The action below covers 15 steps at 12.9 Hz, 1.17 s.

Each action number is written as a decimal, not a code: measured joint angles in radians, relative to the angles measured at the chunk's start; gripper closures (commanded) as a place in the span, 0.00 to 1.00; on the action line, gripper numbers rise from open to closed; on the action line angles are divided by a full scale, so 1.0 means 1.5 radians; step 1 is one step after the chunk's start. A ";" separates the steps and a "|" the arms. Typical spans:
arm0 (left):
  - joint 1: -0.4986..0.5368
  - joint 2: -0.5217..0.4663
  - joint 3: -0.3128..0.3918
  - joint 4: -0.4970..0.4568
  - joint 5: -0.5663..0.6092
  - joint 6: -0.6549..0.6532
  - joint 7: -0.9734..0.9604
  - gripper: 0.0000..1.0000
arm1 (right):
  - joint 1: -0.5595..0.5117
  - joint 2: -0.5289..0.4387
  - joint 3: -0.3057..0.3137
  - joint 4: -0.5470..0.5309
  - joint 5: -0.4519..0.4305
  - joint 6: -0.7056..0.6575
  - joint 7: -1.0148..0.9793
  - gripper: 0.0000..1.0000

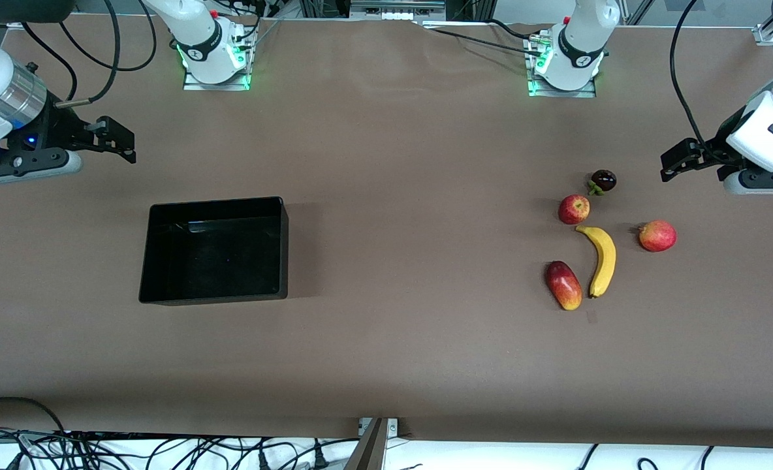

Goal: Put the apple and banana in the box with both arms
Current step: 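Reach the right gripper down to the black box's side wall, then push the black box with the right gripper toward the fruit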

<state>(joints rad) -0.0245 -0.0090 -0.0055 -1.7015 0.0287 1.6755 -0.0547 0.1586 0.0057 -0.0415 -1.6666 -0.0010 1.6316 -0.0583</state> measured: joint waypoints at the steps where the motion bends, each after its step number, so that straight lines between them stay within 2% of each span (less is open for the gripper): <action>1: 0.000 0.000 0.000 0.000 0.000 0.000 0.000 0.00 | 0.000 0.006 0.000 0.000 0.000 0.000 0.000 0.00; 3: 0.000 0.000 0.000 0.000 0.000 0.000 0.000 0.00 | 0.000 0.024 -0.001 -0.004 -0.001 0.004 0.001 0.00; 5: 0.000 0.000 0.000 0.000 0.000 0.000 0.000 0.00 | -0.001 0.049 -0.003 -0.030 -0.013 0.044 0.001 0.00; 7: 0.000 0.000 0.000 0.000 0.000 0.000 0.000 0.00 | -0.001 0.079 -0.011 -0.071 -0.030 0.107 0.004 0.00; 12: 0.000 0.000 0.000 0.000 0.000 0.000 0.000 0.00 | -0.003 0.174 -0.065 -0.167 -0.032 0.298 0.005 0.00; 15: 0.000 0.000 0.000 0.000 0.000 0.000 0.000 0.00 | -0.008 0.233 -0.084 -0.180 -0.032 0.367 0.005 0.00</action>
<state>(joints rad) -0.0246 -0.0090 -0.0055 -1.7015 0.0287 1.6754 -0.0547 0.1473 0.3556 -0.1675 -1.9365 -0.0486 2.1828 -0.0514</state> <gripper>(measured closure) 0.000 0.000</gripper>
